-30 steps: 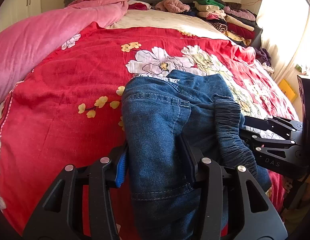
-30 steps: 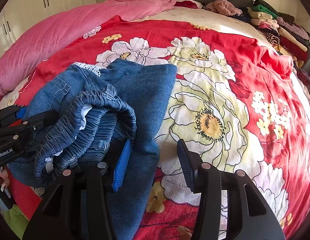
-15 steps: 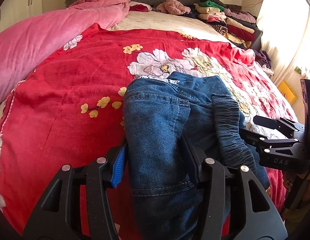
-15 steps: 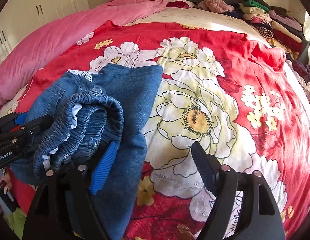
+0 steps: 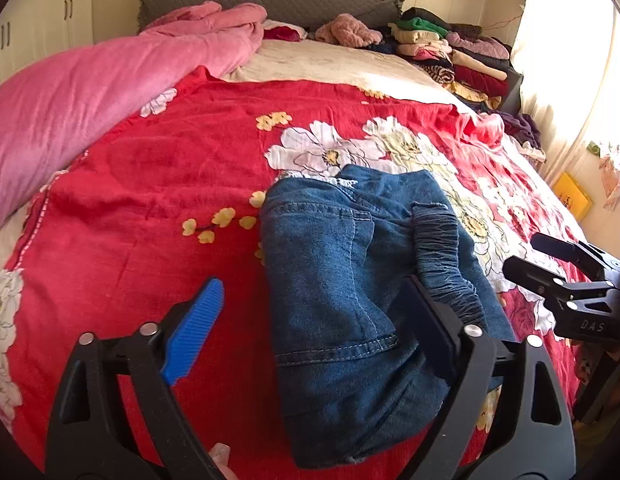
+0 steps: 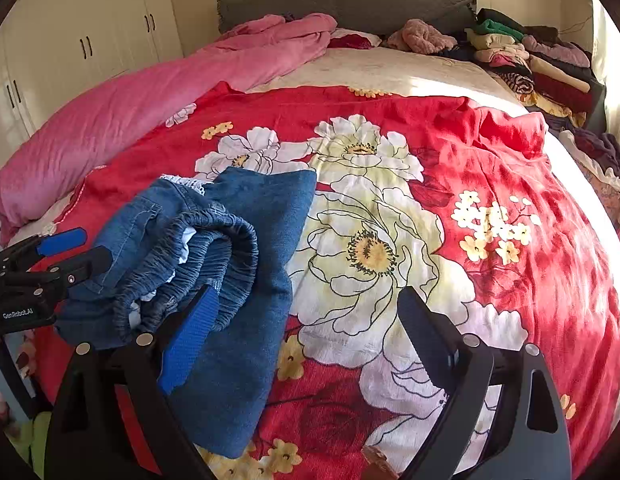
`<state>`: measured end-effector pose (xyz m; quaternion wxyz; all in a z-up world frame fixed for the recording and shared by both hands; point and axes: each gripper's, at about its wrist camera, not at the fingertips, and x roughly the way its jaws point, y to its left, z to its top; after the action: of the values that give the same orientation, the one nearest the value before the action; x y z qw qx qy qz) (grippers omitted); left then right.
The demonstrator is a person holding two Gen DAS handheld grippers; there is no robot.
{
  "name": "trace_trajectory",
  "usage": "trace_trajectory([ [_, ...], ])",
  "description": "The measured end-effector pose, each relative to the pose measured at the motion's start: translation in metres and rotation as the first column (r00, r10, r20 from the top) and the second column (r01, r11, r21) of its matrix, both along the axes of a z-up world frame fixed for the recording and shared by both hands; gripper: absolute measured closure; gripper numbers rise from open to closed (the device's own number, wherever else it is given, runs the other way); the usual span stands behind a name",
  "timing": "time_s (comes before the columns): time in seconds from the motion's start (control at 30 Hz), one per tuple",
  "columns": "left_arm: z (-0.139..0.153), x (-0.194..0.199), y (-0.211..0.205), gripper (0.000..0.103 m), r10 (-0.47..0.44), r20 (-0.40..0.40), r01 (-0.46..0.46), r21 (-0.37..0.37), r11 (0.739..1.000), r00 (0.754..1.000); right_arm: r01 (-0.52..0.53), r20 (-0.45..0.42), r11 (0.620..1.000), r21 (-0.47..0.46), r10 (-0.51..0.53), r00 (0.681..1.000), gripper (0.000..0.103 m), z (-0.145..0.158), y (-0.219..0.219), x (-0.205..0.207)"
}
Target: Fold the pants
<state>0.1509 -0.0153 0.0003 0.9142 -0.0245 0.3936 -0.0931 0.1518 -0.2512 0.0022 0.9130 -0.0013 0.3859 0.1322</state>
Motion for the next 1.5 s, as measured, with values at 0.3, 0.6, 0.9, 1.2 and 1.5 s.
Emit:
trace_trajectory([
  [0.3,0.021,-0.024,0.01,0.01,0.024,0.048,-0.022,-0.027,0.999,0.999,0.018,0.085,1.0,-0.002,-0.018,0.996,0.004,0.021,-0.005,-0.04],
  [0.6,0.028,-0.059,0.009,0.01,0.025,0.069,-0.023,-0.028,0.999,0.997,0.012,0.131,1.0,-0.008,-0.011,0.991,0.004,0.041,-0.004,-0.075],
  [0.9,0.031,-0.087,0.009,0.01,0.025,0.08,-0.023,-0.019,1.0,0.997,0.017,0.153,1.0,-0.013,-0.014,0.988,0.004,0.047,-0.003,-0.101],
  [1.2,0.03,-0.111,0.013,0.01,0.024,0.089,-0.023,-0.007,1.0,0.996,0.018,0.154,1.0,-0.01,-0.016,0.988,0.004,0.043,-0.004,-0.121],
  [1.5,0.018,-0.123,0.012,0.01,0.021,0.055,-0.02,-0.01,1.0,0.998,0.001,0.133,1.0,-0.009,0.001,0.991,0.004,0.029,0.002,-0.138],
])
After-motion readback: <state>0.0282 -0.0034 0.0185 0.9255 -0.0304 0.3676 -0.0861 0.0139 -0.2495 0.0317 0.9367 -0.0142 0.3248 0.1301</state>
